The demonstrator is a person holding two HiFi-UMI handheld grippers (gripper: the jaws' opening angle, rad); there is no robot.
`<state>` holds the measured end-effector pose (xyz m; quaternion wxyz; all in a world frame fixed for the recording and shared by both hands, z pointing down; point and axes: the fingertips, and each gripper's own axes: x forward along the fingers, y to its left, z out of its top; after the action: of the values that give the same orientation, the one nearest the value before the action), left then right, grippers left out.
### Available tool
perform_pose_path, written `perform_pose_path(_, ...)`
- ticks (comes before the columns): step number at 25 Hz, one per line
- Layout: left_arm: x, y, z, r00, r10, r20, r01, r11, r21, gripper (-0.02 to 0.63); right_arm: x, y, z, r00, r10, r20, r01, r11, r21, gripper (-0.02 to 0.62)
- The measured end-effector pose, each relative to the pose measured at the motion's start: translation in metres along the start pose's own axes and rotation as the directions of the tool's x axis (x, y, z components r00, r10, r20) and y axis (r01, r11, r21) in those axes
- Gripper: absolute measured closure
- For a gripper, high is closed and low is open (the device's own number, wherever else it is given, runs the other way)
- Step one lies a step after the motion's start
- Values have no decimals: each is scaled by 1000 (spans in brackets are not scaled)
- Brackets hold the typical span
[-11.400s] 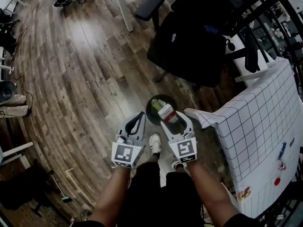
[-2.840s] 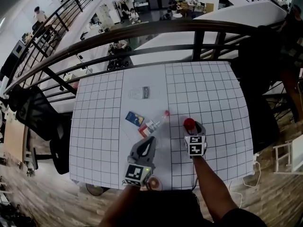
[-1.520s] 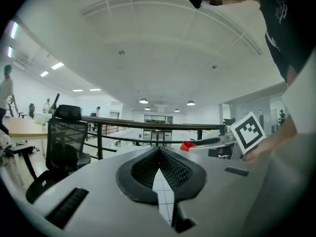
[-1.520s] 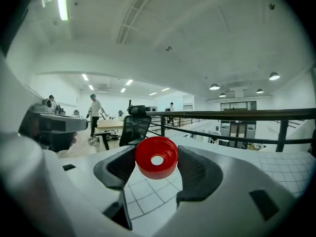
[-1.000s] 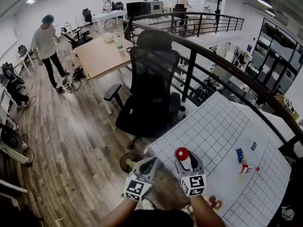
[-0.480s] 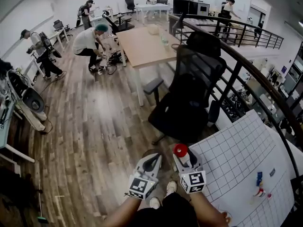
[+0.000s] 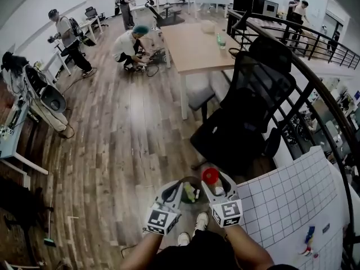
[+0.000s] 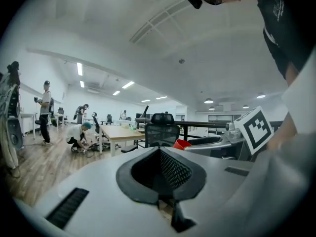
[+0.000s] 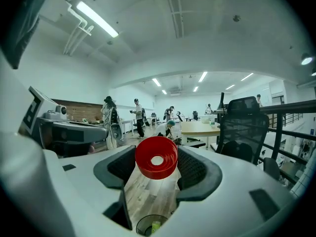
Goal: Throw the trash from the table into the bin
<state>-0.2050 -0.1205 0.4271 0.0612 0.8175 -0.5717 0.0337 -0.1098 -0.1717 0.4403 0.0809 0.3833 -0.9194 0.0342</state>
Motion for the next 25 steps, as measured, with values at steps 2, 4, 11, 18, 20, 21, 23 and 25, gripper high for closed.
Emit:
perform_pose_path(2, 4, 13, -7, 1000, 28, -8, -28, 999, -21, 588, 12, -4, -9, 1000, 21, -15, -21, 1000, 3, 313)
perform_pose_path(4, 9, 21, -14, 999, 40, -8, -40, 998, -50, 588, 22, -11, -19, 999, 37, -34, -36, 999, 9, 313)
perform_pose_path(11, 35, 46, -44, 990, 115, -85, -122, 989, -78, 588, 56, -25, -54, 991, 98, -87, -93, 994, 58, 313)
perform_pose_path(18, 58, 81, -40, 976, 205, -75, -211, 973, -95, 588, 87, -22, -83, 984, 132, -121, -121, 988, 93, 313)
perform_pose_path(20, 64, 87, -46, 978, 193, -85, -200, 977, -79, 588, 94, -20, -91, 982, 130, -135, -118, 988, 99, 313)
perform_pose_path(21, 66, 89, -50, 978, 187, -93, -194, 978, -73, 588, 97, -18, -96, 981, 130, -143, -115, 988, 104, 313)
perform_pose_path(23, 69, 95, -63, 978, 178, -113, -186, 980, -71, 588, 104, -14, -106, 979, 129, -160, -112, 988, 110, 313)
perform_pose_path(25, 73, 103, -77, 977, 170, -130, -181, 980, -77, 588, 114, -11, -115, 977, 123, -171, -105, 988, 116, 313)
